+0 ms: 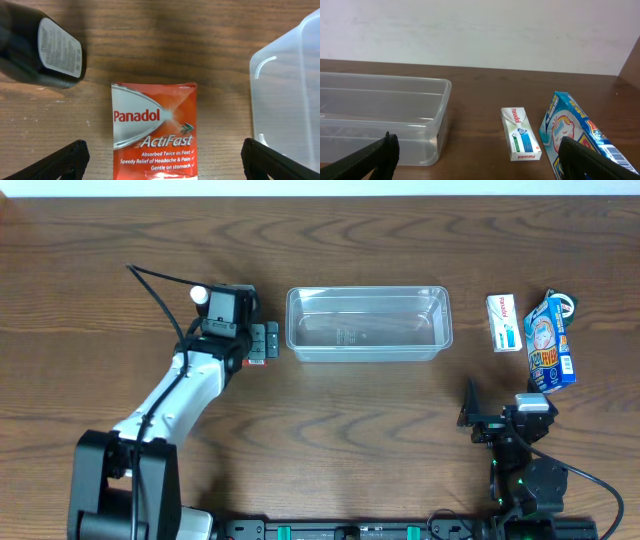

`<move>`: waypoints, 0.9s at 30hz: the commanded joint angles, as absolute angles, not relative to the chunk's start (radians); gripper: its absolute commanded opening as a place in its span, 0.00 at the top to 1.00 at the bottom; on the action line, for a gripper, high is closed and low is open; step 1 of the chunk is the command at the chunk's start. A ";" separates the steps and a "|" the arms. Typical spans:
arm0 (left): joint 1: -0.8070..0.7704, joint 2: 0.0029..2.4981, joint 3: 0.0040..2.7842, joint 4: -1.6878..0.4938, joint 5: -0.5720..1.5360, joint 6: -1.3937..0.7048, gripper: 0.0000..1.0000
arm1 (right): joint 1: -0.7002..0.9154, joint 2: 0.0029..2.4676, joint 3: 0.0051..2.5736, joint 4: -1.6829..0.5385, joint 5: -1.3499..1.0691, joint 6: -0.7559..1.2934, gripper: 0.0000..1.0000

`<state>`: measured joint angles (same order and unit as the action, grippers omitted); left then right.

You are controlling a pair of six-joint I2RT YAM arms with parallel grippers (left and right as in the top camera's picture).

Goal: Pack container
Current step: 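Reach the left gripper to the red Panadol box and grasp it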

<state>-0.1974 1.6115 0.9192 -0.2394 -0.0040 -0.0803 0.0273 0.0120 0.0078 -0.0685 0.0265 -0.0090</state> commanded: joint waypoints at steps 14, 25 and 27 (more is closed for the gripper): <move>-0.197 1.795 0.934 -0.150 -0.047 -0.037 0.02 | 0.020 0.007 0.006 -0.072 0.033 -0.016 0.01; -0.197 1.795 0.934 -0.150 -0.087 -0.037 0.21 | 0.020 0.007 0.006 -0.072 0.033 -0.016 0.01; -0.197 1.795 0.934 -0.150 -0.088 -0.037 0.22 | 0.020 0.007 0.006 -0.072 0.033 -0.016 0.01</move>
<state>-0.1974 1.7859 0.9192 -0.1520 -0.0616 -0.0467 0.0273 0.0120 0.0078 -0.0685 0.0265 -0.0090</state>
